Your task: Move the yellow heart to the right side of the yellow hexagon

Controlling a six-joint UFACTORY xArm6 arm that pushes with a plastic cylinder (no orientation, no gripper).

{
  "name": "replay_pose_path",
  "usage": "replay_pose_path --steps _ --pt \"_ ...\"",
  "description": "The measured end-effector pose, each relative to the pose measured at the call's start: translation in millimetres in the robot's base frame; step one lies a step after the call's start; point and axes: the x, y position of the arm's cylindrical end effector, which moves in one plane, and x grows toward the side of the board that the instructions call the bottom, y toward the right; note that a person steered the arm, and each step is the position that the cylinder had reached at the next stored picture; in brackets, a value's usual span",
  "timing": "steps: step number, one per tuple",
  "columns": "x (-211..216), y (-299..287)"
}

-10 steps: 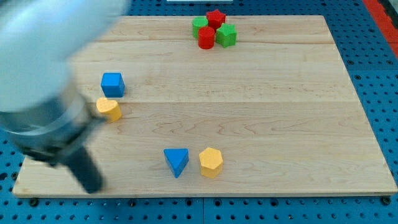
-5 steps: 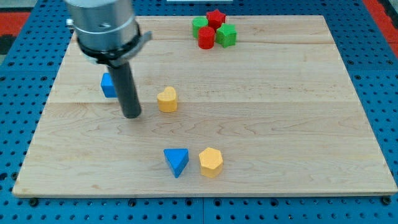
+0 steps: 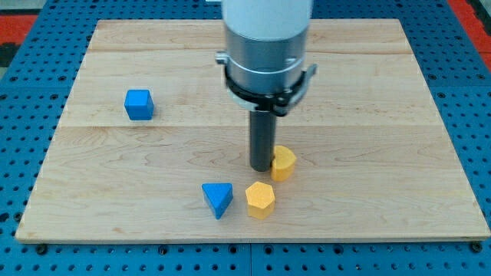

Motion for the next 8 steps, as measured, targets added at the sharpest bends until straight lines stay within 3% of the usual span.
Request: replay_pose_path --steps 1,3,5,7,8 --pt "-16 2" --pt "6 63" --pt "-6 116" --pt "28 77" --pt "-4 74"
